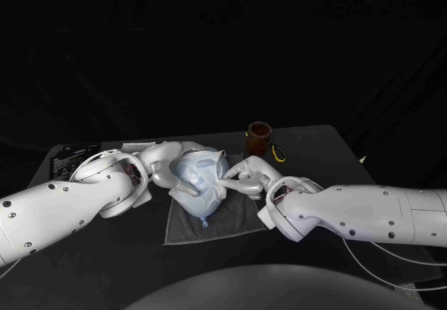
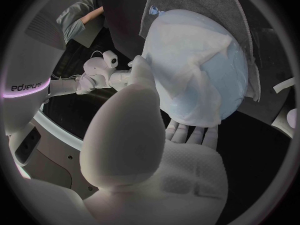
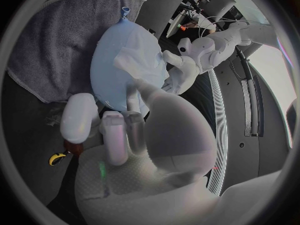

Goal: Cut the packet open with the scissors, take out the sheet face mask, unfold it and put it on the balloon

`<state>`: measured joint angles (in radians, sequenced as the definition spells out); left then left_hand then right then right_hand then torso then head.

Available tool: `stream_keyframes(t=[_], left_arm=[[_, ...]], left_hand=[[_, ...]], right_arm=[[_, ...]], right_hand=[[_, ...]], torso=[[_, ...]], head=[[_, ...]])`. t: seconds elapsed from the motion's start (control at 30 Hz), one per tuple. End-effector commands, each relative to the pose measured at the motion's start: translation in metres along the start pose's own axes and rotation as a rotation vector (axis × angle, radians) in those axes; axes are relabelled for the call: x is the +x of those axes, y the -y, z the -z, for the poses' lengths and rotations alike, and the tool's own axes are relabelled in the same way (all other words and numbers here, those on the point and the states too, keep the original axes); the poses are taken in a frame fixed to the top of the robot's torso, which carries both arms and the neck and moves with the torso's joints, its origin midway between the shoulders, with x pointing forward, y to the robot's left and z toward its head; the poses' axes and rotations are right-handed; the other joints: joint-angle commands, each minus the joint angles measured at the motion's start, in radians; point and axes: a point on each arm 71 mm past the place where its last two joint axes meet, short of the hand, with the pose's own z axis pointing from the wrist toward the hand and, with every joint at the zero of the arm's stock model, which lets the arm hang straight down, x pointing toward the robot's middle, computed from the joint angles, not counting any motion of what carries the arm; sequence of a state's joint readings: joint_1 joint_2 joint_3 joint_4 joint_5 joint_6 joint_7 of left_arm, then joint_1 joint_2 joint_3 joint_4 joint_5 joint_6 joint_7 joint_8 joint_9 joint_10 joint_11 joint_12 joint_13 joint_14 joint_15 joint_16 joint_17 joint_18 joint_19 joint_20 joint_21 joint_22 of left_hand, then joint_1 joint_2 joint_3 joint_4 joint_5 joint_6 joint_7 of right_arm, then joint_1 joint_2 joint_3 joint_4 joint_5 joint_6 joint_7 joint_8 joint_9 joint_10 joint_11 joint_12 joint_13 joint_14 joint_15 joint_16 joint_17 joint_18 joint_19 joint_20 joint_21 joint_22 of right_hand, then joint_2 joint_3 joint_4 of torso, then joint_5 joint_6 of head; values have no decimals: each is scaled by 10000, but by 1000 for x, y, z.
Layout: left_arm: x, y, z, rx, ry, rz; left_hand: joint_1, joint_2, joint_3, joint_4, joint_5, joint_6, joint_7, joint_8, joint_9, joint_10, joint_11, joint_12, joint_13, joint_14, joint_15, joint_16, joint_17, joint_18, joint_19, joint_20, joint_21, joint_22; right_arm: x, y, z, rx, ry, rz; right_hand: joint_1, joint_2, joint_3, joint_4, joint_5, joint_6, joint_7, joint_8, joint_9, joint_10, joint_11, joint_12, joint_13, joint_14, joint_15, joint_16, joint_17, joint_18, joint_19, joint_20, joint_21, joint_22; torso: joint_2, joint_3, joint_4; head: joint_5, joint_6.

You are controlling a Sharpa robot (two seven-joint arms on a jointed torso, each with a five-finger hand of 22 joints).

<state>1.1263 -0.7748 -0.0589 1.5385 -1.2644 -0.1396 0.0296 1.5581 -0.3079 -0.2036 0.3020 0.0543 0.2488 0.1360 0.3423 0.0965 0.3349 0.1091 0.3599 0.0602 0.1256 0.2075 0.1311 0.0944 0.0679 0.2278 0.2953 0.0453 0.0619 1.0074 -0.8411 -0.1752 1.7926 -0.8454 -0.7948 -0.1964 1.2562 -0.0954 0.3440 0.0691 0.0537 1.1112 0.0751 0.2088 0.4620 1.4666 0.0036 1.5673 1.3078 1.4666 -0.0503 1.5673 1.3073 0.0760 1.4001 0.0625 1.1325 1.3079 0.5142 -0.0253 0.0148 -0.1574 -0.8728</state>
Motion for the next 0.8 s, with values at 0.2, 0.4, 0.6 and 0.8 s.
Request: stream_keyframes(t=[0.2,0.4,0.6,0.8], left_arm=[[7,0,0,-140,-498,41],[6,-1,0,-187,-492,33],[6,-2,0,-233,-491,27],[5,-2,0,-251,-493,26]], left_hand=[[97,21,38,3,42,64,96,31,6,151,28,93,25,125,-22,71,20,-107,108,19,67,12],[95,21,34,3,41,64,103,17,4,174,43,92,23,136,-28,71,21,-106,139,18,75,18],[87,24,32,3,41,82,123,17,6,234,75,110,25,182,-39,96,39,-104,182,17,86,23],[81,26,41,3,41,103,155,16,8,289,98,119,26,225,-46,116,52,-101,229,16,99,29]], right_arm=[[1,-3,-3,-115,174,110],[3,-3,-3,-83,80,166],[4,-4,-3,-66,40,182],[2,-4,-5,-58,422,152]], right_hand=[[-201,-443,-253,1,-53,-572,265,-335,-114,1042,172,35,2630,1042,74,35,2635,109,-50,-24,-140,1430],[-240,-572,-446,0,-54,-897,433,-488,-145,1036,331,19,2619,1042,221,35,2635,118,-103,92,-247,1403],[-256,-666,-592,-4,-54,-1007,478,-527,-141,1012,376,-38,2578,1042,267,35,2635,129,-128,143,-294,1391],[80,-110,-328,-52,-54,-565,315,-278,-25,1042,255,35,2630,1042,201,35,2635,110,-35,148,-76,1450]], torso=[[-2,-10,6],[-4,-11,-5],[-9,-7,-4],[-3,-10,0]], head=[[-5,2],[8,2],[5,2],[-4,2]])
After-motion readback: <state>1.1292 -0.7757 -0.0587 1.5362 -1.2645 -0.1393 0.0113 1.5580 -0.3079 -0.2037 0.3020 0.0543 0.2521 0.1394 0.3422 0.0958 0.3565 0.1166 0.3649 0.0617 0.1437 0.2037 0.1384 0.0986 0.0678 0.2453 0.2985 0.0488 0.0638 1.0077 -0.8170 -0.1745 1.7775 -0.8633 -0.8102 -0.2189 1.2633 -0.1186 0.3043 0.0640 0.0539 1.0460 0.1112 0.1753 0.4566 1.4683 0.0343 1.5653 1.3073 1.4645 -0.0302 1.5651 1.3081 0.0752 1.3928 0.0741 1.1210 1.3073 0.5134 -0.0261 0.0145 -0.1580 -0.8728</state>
